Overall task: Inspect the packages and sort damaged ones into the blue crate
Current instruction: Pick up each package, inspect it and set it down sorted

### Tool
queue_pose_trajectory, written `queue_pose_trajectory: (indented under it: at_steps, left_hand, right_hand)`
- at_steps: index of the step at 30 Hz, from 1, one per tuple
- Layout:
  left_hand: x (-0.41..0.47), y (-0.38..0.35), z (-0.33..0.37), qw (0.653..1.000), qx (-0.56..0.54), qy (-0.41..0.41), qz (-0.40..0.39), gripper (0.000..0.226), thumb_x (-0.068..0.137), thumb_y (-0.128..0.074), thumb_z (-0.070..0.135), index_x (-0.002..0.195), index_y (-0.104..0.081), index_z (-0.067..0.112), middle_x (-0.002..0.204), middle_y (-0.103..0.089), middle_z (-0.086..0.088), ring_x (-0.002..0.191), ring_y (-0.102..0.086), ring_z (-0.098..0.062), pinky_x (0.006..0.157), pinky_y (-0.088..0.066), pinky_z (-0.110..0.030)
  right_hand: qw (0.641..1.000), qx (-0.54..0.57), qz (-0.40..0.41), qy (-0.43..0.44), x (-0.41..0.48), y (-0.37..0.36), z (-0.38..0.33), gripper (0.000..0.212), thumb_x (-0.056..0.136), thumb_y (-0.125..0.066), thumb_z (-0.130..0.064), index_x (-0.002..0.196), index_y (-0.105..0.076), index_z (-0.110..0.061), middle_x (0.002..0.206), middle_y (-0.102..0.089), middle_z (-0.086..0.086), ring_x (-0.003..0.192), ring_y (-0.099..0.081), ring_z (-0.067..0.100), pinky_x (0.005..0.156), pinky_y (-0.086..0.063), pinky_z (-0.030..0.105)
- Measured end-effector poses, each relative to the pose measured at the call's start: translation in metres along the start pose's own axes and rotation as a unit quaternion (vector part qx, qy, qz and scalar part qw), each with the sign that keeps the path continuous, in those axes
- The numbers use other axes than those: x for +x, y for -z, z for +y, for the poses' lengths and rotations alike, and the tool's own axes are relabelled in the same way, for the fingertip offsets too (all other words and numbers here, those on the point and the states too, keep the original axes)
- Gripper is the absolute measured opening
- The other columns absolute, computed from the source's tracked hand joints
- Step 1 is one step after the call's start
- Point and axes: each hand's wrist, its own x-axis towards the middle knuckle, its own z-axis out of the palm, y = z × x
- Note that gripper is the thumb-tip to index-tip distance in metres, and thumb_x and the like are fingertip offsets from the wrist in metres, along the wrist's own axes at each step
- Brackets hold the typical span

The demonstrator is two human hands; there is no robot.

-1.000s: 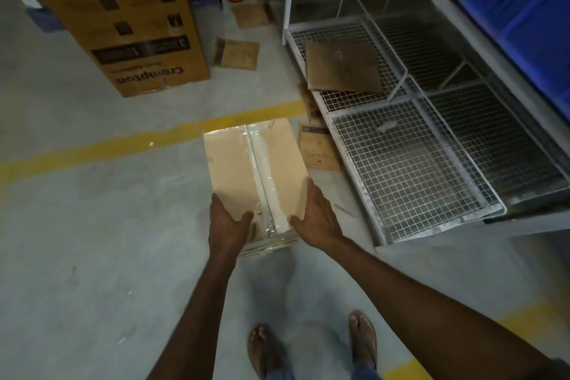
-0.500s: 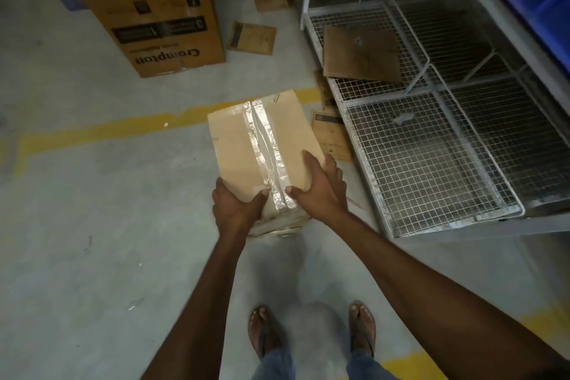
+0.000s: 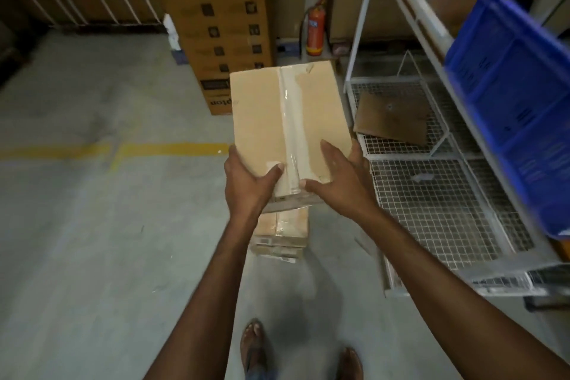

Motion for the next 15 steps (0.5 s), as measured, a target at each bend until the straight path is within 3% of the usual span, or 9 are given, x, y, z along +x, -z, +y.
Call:
queue_pose_trajectory:
  at_steps: [5, 10, 15]
  left_hand:
    - [-0.073, 0.035, 0.048, 0.998, -0.016, -0.035, 0.045, 0.089, 0.073, -0.088, 0.05, 0.144, -0.042, 0.025, 0.138, -0.052, 0.002, 0.123, -0.056, -0.022, 0.093, -0.049, -0.036]
    - [-0.135, 0.062, 0.096, 0.993, -0.03, -0.089, 0.067, 0.092, 0.067, -0.085, 0.064, 0.142, -0.044, 0.03, 0.131, -0.053, 0.004, 0.119, -0.056, -0.019, 0.096, -0.054, -0.045]
    - [-0.198, 0.077, 0.133, 0.987, -0.078, -0.132, 0.054, 0.081, 0.069, -0.085, 0.063, 0.136, -0.049, 0.033, 0.128, -0.06, 0.007, 0.112, -0.061, -0.015, 0.096, -0.056, -0.045]
  right_hand:
    - [0.995, 0.021, -0.055, 0.075, -0.058, 0.073, 0.001, 0.115, 0.061, -0.089, -0.065, 0.157, -0.029, -0.048, 0.165, 0.003, -0.015, 0.149, -0.017, 0.023, 0.12, -0.033, 0.048]
    - [0.992, 0.001, 0.025, 0.127, -0.109, 0.135, -0.005, 0.106, 0.067, -0.091, -0.05, 0.156, -0.033, -0.046, 0.161, -0.013, -0.008, 0.145, -0.02, 0.022, 0.117, -0.038, 0.052]
    - [0.986, -0.005, 0.08, 0.149, -0.171, 0.19, -0.005, 0.099, 0.068, -0.093, -0.046, 0.152, -0.042, -0.046, 0.161, -0.017, -0.013, 0.14, -0.024, 0.017, 0.113, -0.036, 0.041]
